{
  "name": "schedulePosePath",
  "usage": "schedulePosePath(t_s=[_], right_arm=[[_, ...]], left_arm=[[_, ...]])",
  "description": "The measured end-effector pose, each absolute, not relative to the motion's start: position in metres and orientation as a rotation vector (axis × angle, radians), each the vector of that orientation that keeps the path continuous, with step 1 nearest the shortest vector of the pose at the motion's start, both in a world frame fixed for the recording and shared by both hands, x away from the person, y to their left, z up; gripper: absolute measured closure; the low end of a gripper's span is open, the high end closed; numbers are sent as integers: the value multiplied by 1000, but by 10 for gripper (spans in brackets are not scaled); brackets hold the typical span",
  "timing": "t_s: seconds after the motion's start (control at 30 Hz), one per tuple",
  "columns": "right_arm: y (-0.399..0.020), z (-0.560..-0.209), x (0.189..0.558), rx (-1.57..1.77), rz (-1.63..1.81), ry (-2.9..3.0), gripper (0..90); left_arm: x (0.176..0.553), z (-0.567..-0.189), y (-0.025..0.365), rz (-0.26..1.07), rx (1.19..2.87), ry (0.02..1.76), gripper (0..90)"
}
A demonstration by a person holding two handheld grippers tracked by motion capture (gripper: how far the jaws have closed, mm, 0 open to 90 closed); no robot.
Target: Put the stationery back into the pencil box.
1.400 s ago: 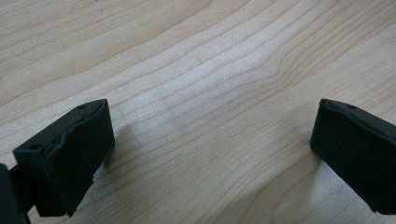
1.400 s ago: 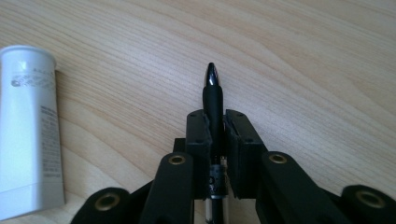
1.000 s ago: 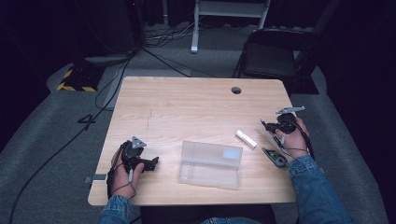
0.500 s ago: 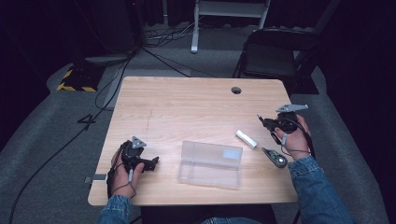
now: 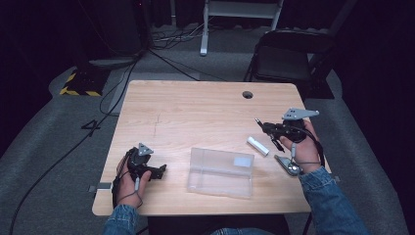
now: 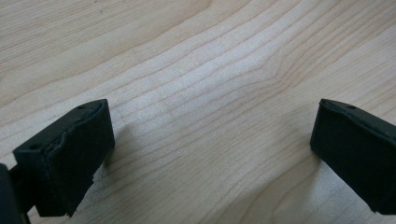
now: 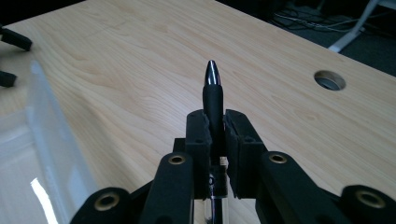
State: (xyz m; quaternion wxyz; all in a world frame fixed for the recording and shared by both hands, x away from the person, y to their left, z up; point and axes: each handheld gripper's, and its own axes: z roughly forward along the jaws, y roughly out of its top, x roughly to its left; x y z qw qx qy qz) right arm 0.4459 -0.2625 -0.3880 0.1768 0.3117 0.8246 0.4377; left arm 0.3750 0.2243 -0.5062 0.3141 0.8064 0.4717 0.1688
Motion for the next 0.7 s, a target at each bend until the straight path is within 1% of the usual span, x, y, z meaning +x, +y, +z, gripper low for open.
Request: schedulePosePath(t_s=[0.4, 0.7], right_arm=[[-221, -385, 426, 663, 1290, 2423, 807], [-198, -389, 415, 551, 1297, 2486, 807]], left_arm=[[375, -506, 224, 444, 2124, 1244, 1], [375, -506, 224, 444, 2124, 1244, 1]])
